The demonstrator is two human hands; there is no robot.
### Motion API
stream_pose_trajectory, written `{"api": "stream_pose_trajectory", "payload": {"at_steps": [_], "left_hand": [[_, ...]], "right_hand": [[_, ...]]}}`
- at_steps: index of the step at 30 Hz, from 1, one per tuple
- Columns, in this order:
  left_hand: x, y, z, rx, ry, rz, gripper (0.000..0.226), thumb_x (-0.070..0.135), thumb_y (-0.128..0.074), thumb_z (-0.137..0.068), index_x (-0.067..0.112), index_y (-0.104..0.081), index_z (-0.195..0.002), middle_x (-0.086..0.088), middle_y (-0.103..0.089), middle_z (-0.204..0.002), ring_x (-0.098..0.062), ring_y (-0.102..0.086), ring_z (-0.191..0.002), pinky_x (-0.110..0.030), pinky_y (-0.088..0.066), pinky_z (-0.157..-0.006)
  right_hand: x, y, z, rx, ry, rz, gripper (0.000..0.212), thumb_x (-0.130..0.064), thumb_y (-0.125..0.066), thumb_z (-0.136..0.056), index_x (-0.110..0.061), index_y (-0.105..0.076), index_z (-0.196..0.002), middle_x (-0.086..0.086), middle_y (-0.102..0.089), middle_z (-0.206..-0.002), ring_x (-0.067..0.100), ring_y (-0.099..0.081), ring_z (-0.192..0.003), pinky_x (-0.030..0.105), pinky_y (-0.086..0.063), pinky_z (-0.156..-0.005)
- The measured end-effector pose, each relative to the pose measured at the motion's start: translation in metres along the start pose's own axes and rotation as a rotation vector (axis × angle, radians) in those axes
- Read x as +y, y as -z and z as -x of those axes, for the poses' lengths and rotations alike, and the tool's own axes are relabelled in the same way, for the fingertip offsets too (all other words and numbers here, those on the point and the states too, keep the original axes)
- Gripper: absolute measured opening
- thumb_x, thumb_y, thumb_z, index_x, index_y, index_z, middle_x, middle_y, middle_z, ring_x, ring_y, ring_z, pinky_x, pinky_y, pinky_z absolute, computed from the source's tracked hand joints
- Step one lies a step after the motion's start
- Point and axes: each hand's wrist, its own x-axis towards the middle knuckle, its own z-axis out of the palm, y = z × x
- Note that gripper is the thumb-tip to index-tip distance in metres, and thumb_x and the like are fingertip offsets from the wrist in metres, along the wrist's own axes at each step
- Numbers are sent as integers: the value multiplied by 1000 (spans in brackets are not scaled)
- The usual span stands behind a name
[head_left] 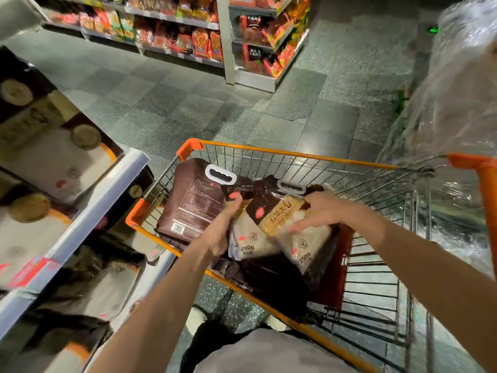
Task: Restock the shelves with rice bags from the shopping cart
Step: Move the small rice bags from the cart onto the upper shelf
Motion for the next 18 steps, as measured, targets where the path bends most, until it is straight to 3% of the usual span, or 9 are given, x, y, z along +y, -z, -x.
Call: {"api": "stream_pose_trajectory", "payload": {"at_steps": [1,4,7,11,14,16,18], "left_hand": [[-3,2,-2,23,-8,-10,54,59,-56,-92,15,-64,-122,-14,-70,-120,-31,-66,-114,-51,-46,-103],[-9,5,-9,56,-10,-47,84,62,-79,-71,15,-52,-135,-15,-67,-126,-36,-60,-122,-60,-43,-105],[-17,3,-9,67,23,-14,67,38,-77,-75,5,-58,-130,-21,-67,-122,-36,-66,-112,-52,-56,-89],[-22,8,-2,95,26,63,61,18,-75,-78,0,-56,-133,-24,-62,-130,-38,-65,-113,-52,-58,-84],[2,8,17,104,-23,77,40,17,-71,-80,4,-65,-118,-19,-71,-115,-32,-71,-100,-45,-60,-74],[30,12,32,136,-133,72,29,11,-70,-81,10,-68,-110,-16,-73,-110,-30,-73,-96,-43,-61,-72],[64,25,52,210,-261,51,35,9,-70,-81,11,-65,-116,-16,-73,-112,-29,-73,-96,-42,-61,-73]], "right_hand": [[10,-6,3,-2,-25,-164,62,-58,-81,-65,-17,-64,-108,-4,-63,-101,15,-59,-93,25,-45,-74],[23,-24,15,12,-17,-664,21,-26,-82,-76,-26,-69,-93,-16,-69,-90,8,-65,-94,11,-48,-76],[15,-45,21,-49,2,-978,11,-20,-74,-86,-25,-70,-95,-16,-73,-85,-1,-67,-81,12,-50,-72],[2,-51,15,-52,-99,-1371,25,-24,-67,-90,-14,-68,-113,8,-74,-108,22,-71,-97,39,-55,-90],[-15,-38,4,-10,-41,-1410,35,-13,-71,-86,-14,-62,-120,14,-70,-115,28,-69,-101,46,-54,-92],[-36,-19,-6,9,18,-1410,58,-15,-79,-78,-16,-54,-130,14,-68,-119,30,-68,-105,52,-52,-95],[-66,6,-14,22,113,-1371,80,-22,-87,-68,-17,-47,-137,10,-69,-118,26,-70,-101,46,-57,-86]]}}
